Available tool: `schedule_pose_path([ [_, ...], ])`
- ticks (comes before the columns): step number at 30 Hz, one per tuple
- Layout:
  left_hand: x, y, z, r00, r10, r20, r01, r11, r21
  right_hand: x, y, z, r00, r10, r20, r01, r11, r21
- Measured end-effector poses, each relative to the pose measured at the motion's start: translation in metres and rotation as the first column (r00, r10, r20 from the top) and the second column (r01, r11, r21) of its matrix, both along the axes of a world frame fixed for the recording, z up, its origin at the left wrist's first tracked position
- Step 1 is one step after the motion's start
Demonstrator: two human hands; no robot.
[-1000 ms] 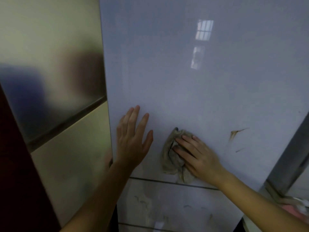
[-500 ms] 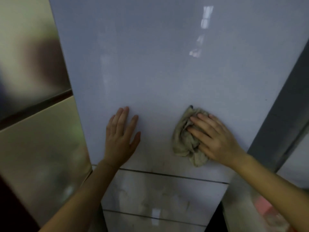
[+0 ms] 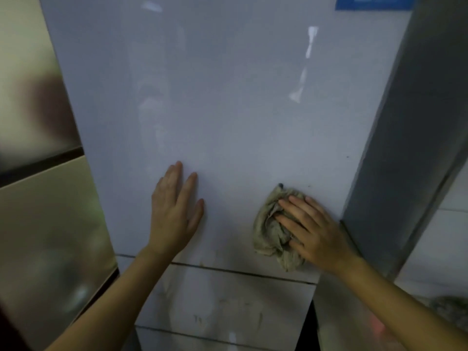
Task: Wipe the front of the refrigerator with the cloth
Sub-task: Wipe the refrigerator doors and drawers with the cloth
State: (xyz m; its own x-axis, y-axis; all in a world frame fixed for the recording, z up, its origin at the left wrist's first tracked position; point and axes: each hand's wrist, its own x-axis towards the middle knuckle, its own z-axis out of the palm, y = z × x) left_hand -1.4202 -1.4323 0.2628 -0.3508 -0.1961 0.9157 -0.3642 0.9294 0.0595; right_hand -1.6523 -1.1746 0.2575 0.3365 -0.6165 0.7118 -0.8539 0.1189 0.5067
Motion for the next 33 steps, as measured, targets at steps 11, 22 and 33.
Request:
schedule_pose_path([
  [11,-0.013,0.014,0.005,1.000,0.025,-0.003,-0.024,0.998,0.060,-0.017,0.027,0.080,0.995,-0.048,0.082,0.061,0.983,-0.173],
  [22,-0.009,0.014,0.005,0.999,0.036,0.023,-0.037,0.996,0.086,0.019,-0.021,0.066,1.000,0.016,0.019,-0.014,0.997,-0.077],
  [33,-0.011,0.013,0.002,1.000,0.000,0.015,-0.001,0.995,0.105,-0.009,0.024,0.083,0.978,-0.066,0.200,0.125,0.946,-0.299],
])
